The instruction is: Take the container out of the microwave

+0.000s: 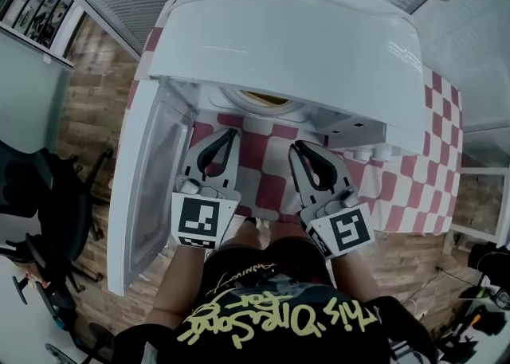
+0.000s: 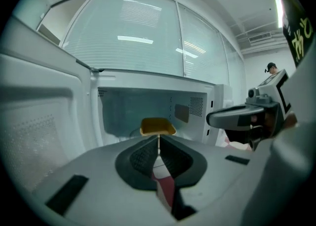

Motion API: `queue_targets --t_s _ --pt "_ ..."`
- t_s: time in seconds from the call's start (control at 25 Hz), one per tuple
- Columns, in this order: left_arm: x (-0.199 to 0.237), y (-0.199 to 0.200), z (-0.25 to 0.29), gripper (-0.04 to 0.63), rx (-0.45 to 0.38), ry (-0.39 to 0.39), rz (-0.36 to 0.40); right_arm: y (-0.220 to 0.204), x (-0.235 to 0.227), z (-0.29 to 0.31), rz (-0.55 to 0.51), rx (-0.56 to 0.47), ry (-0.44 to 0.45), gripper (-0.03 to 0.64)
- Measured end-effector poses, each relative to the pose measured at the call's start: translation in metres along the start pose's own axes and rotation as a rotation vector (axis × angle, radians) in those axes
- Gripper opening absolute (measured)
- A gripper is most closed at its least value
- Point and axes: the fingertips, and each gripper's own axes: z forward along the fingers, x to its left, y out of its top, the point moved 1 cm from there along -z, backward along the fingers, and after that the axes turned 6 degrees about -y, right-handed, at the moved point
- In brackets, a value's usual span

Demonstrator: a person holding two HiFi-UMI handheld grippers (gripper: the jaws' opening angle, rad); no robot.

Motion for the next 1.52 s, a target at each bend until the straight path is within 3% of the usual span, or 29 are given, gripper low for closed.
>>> queue_targets --t_s 0.2,0.28,0.32,0.6,0.96,1.52 --pt "0.003 -0.007 0.004 0.011 0.018 0.013 0.041 -0.006 -0.005 0.011 0.004 -0.020 -0.013 0.016" --pt "0.004 -0.010 0.007 0.017 0.017 0.014 0.036 -0.010 -0.006 0.017 -0.004 -0.011 -0.016 0.058" --pt "0.005 -0.012 0.009 0.033 0.019 0.013 0.034 -0.012 -0.006 0.019 -0.005 -0.006 -0.019 0.095" --pt "0.019 -0.021 0.025 0.202 0.029 0.022 0.027 -0.023 -0.015 0.041 0.013 0.016 -0.069 0.167" --pt "0.029 -0.024 0.049 0.245 0.034 0.008 0.032 -0.038 -0.028 0.068 0.029 0.064 -0.158 0.222" --pt "0.042 -0.036 0.076 0.261 0.062 -0.032 -0.051 -0.056 -0.033 0.091 -0.006 0.153 -0.194 0.227"
